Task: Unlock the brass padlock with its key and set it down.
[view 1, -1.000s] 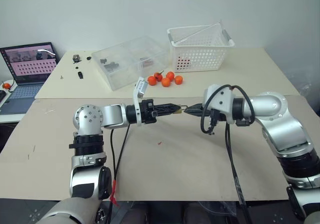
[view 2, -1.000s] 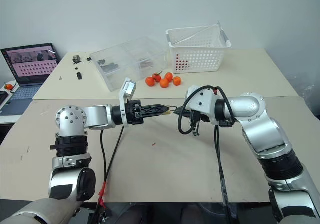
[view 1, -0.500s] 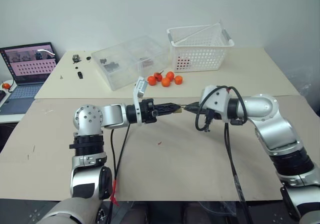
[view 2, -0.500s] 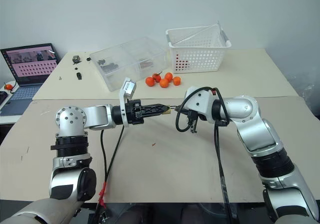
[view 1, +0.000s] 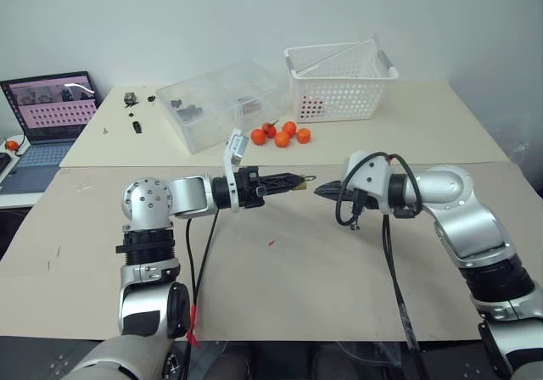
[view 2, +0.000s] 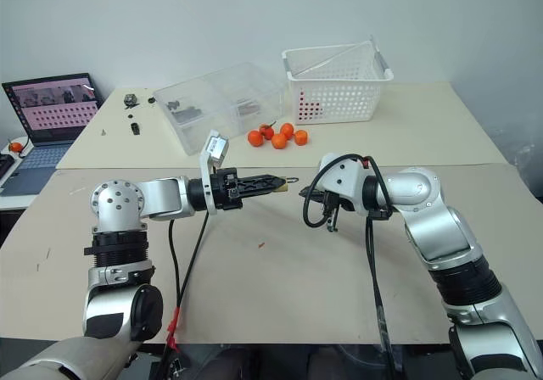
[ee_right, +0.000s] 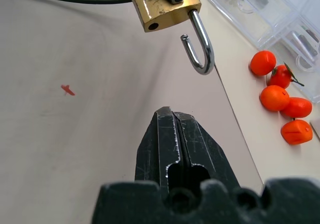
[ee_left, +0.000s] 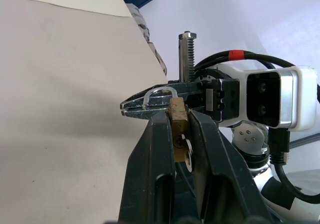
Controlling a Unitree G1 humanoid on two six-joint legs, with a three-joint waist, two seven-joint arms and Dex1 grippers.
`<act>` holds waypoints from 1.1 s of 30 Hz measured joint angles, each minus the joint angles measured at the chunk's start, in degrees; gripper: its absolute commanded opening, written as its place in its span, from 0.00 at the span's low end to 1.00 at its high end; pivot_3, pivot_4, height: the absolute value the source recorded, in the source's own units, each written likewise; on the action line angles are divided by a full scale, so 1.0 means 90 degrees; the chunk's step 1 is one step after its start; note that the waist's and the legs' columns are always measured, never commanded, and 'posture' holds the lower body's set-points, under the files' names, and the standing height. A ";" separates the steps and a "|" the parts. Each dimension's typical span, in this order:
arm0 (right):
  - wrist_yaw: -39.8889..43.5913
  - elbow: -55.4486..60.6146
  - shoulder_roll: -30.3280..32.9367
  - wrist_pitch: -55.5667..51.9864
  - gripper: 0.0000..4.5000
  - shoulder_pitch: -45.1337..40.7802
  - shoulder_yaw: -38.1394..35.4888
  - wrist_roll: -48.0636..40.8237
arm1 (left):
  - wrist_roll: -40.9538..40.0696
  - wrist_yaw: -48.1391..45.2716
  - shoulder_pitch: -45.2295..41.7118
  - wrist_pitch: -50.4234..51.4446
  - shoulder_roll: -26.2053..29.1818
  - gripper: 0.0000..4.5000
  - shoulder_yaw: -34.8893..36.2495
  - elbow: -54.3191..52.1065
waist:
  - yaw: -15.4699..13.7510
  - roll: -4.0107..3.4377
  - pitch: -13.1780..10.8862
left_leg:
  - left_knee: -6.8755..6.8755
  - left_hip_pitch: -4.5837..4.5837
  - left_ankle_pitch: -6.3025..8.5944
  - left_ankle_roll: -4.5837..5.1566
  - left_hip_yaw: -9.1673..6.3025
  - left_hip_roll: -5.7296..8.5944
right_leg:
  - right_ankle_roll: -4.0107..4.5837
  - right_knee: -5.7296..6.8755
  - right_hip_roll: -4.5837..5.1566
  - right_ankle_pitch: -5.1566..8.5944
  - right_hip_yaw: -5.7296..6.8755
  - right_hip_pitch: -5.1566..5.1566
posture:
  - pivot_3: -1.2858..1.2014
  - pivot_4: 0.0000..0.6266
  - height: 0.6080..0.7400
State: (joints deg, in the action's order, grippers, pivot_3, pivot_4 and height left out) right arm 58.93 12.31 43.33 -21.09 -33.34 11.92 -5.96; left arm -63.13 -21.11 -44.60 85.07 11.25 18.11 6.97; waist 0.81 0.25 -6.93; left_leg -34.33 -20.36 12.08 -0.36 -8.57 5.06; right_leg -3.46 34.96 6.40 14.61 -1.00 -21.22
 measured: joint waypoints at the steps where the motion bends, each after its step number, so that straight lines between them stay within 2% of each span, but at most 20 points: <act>1: 0.0017 0.0034 0.0019 -0.0034 0.00 0.0000 -0.0003 -0.0003 | 0.0000 0.0000 0.0000 0.0000 0.0000 0.00 0.0000 0.0000 | 0.0002 0.0000 0.0000 | 0.0000 0.0000 0.0000 0.0000 0.0001 0.0000 | 0.0000 0.0000 -0.0001 0.0000 0.0000 0.0000 | 0.52 0.24 1.00; 27: -0.0302 -0.0171 -0.0229 0.0078 0.00 -0.0421 -0.0129 0.0018 | 0.0006 -0.0021 0.0001 -0.0022 -0.0006 0.00 -0.0049 -0.0008 | -0.0005 0.0000 0.0000 | 0.0002 -0.0001 0.0000 -0.0001 0.0001 0.0000 | 0.0000 -0.0001 0.0000 0.0000 -0.0001 0.0000 | 0.52 0.24 1.00; 33: 0.0012 -0.0152 0.0207 0.0049 0.00 -0.0176 -0.0119 0.0044 | 0.0006 -0.0022 0.0012 -0.0027 -0.0009 0.00 -0.0058 -0.0045 | -0.0022 0.0000 0.0000 | 0.0002 -0.0001 0.0000 0.0000 0.0008 0.0000 | 0.0000 -0.0004 0.0000 0.0000 0.0003 0.0002 | 0.52 0.24 1.00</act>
State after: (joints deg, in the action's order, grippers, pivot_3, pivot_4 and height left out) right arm 59.04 10.94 45.19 -20.65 -34.93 10.85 -5.56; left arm -63.07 -21.31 -44.49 84.83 11.17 17.58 6.56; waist 0.61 0.25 -6.93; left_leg -34.32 -20.37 12.08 -0.36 -8.49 5.05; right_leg -3.47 34.92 6.40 14.62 -0.98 -21.20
